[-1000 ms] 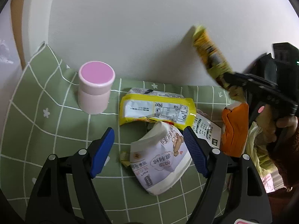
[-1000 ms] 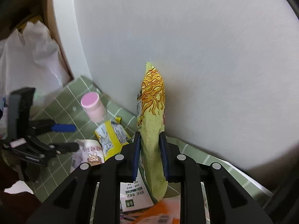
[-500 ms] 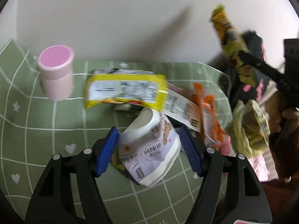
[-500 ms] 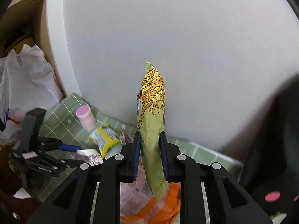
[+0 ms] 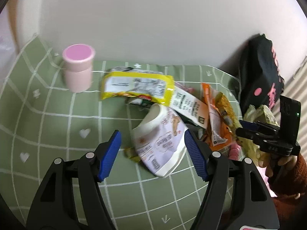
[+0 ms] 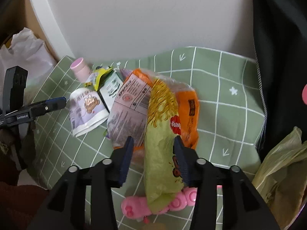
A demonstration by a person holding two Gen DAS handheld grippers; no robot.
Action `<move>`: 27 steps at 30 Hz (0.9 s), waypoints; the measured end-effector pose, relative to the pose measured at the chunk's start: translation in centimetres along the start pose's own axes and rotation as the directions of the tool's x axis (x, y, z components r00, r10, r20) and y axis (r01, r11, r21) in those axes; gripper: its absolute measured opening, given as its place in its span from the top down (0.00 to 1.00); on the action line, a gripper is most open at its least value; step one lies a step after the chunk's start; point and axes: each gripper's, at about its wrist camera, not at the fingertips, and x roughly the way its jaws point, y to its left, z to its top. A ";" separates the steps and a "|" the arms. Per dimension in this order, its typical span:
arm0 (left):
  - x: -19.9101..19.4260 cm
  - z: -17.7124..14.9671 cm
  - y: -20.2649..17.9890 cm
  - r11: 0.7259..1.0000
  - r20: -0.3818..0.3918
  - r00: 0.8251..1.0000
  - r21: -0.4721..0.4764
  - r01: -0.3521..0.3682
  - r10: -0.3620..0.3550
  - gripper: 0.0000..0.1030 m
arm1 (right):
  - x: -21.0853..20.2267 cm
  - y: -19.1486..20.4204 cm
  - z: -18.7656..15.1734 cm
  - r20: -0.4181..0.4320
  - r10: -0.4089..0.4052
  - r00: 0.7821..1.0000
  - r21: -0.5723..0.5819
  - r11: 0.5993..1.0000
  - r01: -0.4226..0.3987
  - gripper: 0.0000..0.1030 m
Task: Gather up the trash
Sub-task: 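Grasp the white bear-print packet with the left tool while the right tool holds the snack bag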
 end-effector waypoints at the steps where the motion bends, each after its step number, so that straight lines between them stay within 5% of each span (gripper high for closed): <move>1: -0.3 -0.3 0.1 1.000 0.006 1.000 -0.010 -0.022 0.023 0.37 | 0.0 -0.1 0.3 0.008 0.002 1.000 0.002 1.000 -0.002 0.59; 6: -1.5 -1.5 0.4 0.994 0.016 0.996 -0.058 -0.091 0.092 0.37 | 0.7 -0.5 2.2 0.012 0.018 1.000 -0.041 0.999 -0.018 0.59; 10: -2.0 -2.0 -1.1 0.990 0.002 0.991 -0.041 -0.133 0.133 0.37 | 3.0 -0.8 3.8 -0.066 0.024 0.998 -0.103 0.994 -0.031 0.59; 13: -2.0 -1.8 -2.8 0.987 -0.025 0.987 0.000 -0.158 0.158 0.37 | 2.9 -0.6 3.7 -0.046 -0.001 0.999 -0.158 0.987 -0.006 0.74; 16: -1.7 -1.0 -3.9 0.978 -0.025 0.979 0.057 -0.200 0.201 0.37 | 0.8 -1.1 2.9 0.018 0.064 0.998 -0.133 0.989 -0.061 0.80; 18: -1.1 -0.6 -4.2 0.977 -0.016 0.981 0.091 -0.193 0.196 0.37 | -0.8 -1.5 2.1 0.083 0.019 0.996 -0.104 0.994 -0.010 0.83; 23: 2.8 1.0 -2.8 0.967 -0.068 0.978 0.175 -0.185 0.199 0.37 | -3.9 -4.0 0.1 0.182 0.016 0.983 0.132 0.990 -0.041 0.85; 27: 4.6 2.0 -2.7 0.977 -0.123 0.984 0.189 -0.101 0.126 0.49 | -4.2 -3.7 -0.6 0.176 -0.042 0.983 0.170 0.985 0.012 0.85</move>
